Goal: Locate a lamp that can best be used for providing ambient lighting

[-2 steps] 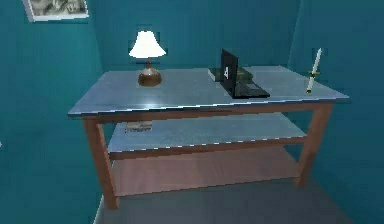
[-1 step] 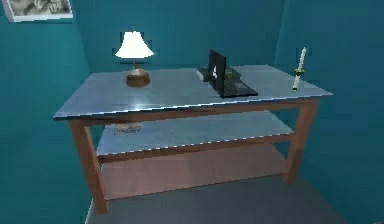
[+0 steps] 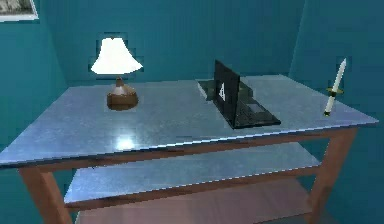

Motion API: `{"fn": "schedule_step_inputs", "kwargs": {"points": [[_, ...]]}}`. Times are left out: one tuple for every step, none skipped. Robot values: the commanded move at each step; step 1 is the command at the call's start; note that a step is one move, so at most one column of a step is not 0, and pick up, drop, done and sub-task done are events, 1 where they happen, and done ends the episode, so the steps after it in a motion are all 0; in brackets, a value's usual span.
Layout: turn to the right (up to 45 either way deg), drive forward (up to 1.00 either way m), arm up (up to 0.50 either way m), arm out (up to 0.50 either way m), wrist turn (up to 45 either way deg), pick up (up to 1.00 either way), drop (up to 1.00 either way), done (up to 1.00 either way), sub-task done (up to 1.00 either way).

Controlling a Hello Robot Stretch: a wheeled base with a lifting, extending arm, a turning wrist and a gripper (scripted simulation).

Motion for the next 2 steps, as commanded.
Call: {"fn": "schedule_step_inputs", "kwargs": {"points": [[45.0,0.00,0.00,0.00,0.0,0.00,0.00,0.00,0.00],[3.0,0.00,0.00,0.00,0.0,0.00,0.00,0.00,0.00]]}}
